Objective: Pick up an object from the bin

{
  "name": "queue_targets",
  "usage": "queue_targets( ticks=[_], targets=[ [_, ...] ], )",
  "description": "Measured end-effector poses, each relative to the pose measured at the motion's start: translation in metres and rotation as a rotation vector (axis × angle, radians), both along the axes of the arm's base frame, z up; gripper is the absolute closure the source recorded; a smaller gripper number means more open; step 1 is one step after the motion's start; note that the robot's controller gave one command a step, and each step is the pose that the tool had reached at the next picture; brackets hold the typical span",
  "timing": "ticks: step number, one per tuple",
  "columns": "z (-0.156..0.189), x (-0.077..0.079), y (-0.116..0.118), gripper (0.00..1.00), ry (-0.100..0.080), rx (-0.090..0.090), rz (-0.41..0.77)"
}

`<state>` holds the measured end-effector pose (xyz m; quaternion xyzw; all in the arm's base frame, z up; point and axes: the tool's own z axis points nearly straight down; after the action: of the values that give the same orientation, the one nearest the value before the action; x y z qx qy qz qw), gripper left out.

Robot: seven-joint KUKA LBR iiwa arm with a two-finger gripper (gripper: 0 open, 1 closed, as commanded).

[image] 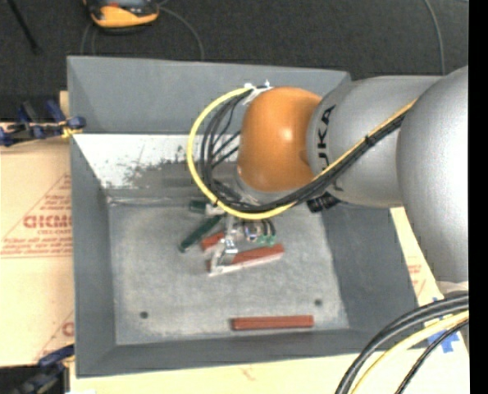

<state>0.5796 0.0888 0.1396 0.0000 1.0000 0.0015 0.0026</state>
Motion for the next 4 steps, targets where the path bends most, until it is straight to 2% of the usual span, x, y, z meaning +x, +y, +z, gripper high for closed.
queue_targets(
  ticks=[1,2,3,4],
  targets=[
    [-0.016,0.005,0.007,0.0,0.017,-0.007,0.064],
    [-0.048,0.083,-0.019,1.0,-0.005,0.001,0.474],
    [-0.048,0.083,-0.019,1.0,-0.005,0.001,0.473],
    [-0.057,0.068,-0.019,0.0,0.019,0.0,0.478]
  ],
)
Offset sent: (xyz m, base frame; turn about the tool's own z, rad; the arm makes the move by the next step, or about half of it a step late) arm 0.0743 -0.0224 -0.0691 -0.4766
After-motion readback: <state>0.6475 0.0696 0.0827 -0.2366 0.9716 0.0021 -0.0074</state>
